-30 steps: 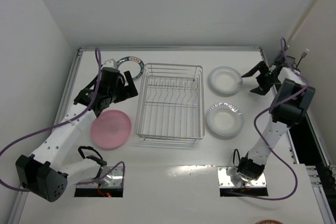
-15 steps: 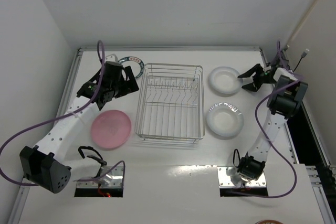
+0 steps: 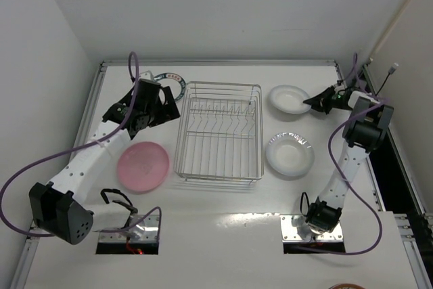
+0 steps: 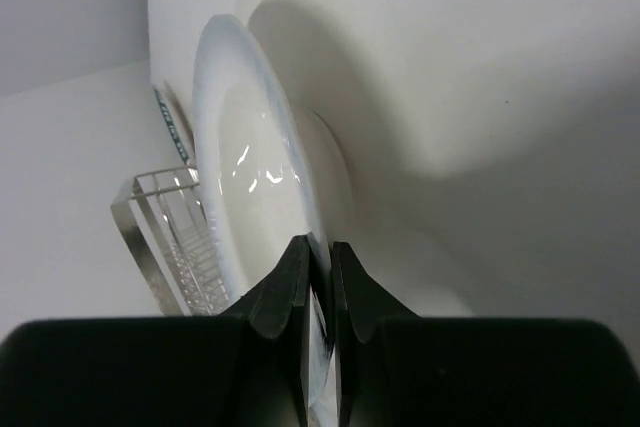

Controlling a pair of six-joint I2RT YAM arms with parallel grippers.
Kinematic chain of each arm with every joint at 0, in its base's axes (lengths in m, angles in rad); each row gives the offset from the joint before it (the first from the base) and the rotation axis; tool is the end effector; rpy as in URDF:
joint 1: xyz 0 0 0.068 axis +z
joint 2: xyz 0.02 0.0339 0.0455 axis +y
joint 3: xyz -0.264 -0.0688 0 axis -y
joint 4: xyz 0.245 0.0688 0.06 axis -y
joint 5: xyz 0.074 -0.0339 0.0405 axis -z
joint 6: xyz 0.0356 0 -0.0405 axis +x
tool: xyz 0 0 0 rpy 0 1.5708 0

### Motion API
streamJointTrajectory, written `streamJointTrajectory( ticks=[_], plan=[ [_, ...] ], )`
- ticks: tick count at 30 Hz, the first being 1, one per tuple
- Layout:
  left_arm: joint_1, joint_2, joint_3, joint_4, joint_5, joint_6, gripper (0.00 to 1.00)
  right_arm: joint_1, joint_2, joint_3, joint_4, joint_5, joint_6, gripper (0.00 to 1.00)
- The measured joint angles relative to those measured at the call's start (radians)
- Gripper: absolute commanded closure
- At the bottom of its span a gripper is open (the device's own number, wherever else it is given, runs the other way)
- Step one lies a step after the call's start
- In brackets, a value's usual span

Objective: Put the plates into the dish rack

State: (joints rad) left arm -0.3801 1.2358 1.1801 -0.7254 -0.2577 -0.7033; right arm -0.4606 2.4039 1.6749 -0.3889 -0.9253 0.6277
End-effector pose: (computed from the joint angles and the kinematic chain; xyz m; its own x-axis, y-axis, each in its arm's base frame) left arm 0.2431 -0.0874 0.3328 -0.6220 -0.4249 -0.6577 -0.2774 0.9050 -0.3224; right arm 0.4425 -0.1878 0.0868 -0.6788 0.7312 0.0677 0.4360 0.3272 0.8383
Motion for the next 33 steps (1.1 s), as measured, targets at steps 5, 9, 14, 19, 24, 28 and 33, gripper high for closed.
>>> streamJointTrajectory(
  ticks=[5, 9, 14, 19, 24, 28, 33],
  plan=[
    [0.000, 0.032, 0.006, 0.000, 0.021, 0.003, 0.00, 0.002, -0.068, -0.058, 0.015, 0.055, -0.024, 1.00],
    [0.000, 0.051, 0.018, 0.000, 0.036, 0.011, 0.00, 0.012, -0.190, -0.102, -0.019, 0.175, -0.050, 1.00],
    [0.000, 0.073, 0.056, 0.000, 0.048, 0.022, 0.00, 0.045, -0.445, -0.104, -0.080, 0.370, -0.066, 1.00],
    [-0.023, 0.085, 0.093, -0.008, 0.032, 0.022, 0.00, 0.127, -0.621, 0.066, -0.217, 0.546, -0.119, 1.00],
    [-0.074, 0.100, 0.100, -0.037, -0.006, 0.013, 0.00, 0.370, -0.717, 0.126, -0.334, 0.831, -0.151, 1.00],
    [-0.099, 0.106, 0.100, -0.061, -0.035, 0.010, 0.00, 0.626, -0.716, 0.137, -0.491, 1.007, -0.147, 1.00],
    [-0.131, 0.095, 0.100, -0.091, -0.076, 0.006, 0.00, 0.825, -0.656, 0.206, -0.686, 1.196, -0.106, 1.00]
  ],
)
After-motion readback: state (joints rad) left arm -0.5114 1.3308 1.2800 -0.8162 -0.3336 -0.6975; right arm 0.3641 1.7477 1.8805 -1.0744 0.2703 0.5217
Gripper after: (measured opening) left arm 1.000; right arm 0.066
